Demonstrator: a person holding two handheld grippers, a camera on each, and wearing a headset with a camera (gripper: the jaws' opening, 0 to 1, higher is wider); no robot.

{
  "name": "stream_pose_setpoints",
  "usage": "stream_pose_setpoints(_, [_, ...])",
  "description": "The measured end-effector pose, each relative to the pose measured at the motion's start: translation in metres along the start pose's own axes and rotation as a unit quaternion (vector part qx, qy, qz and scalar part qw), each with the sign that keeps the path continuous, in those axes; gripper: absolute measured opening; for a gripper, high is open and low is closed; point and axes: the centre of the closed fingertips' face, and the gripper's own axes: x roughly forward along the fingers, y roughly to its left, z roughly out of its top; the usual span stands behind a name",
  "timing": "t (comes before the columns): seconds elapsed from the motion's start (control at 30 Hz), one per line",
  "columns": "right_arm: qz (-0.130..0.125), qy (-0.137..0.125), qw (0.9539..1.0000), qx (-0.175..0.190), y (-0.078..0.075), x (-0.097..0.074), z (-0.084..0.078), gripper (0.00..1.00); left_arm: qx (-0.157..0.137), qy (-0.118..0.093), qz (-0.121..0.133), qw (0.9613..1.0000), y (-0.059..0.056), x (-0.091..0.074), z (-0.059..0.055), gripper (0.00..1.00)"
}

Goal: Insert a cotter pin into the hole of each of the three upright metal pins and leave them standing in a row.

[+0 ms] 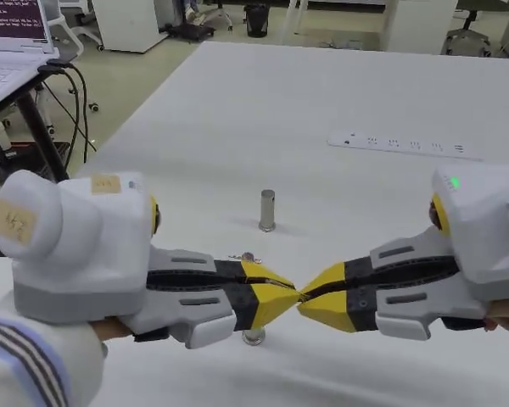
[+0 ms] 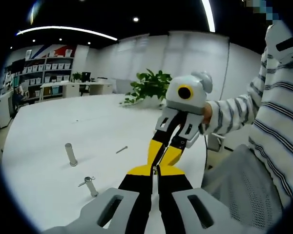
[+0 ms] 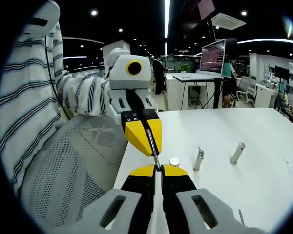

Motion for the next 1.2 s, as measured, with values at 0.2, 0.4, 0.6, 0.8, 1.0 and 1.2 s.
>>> stream_pose_setpoints(0.2, [0.007,-0.003,0.9997,0.024,0.001,-0.004,-0.003,0.0,0.014,0.003,-0.014,0.9998,-0.003,0.002,-0.007,0.0])
stream_pose_setpoints(0.4, [0.008,0.01,0.9999,0.01,0.003,-0.004,-0.006,0.0,0.048,0.006,0.007,0.9988,0.004,0.002,-0.01,0.03])
stream_pose_setpoints(0.6, [-0.042,0.055,0.9976,0.002,-0.016,0.0,-0.026,0.0,0.083,0.056,0.047,0.9939,0.031,-0.008,-0.025,0.36])
stream_pose_setpoints(0.8, [-0.059,0.087,0.9944,0.004,-0.026,0.01,-0.044,0.0,0.098,0.119,0.046,0.987,0.047,-0.011,-0.048,0.26])
stream_pose_setpoints(1.0, [-0.061,0.124,0.9903,-0.008,-0.031,0.018,-0.057,0.0,0.108,0.139,0.032,0.9838,0.053,-0.005,-0.057,0.24])
stream_pose_setpoints(1.2, [-0.061,0.152,0.9864,-0.015,-0.035,0.023,-0.066,0.0,0.12,0.153,0.018,0.9808,0.058,0.0,-0.063,0.2])
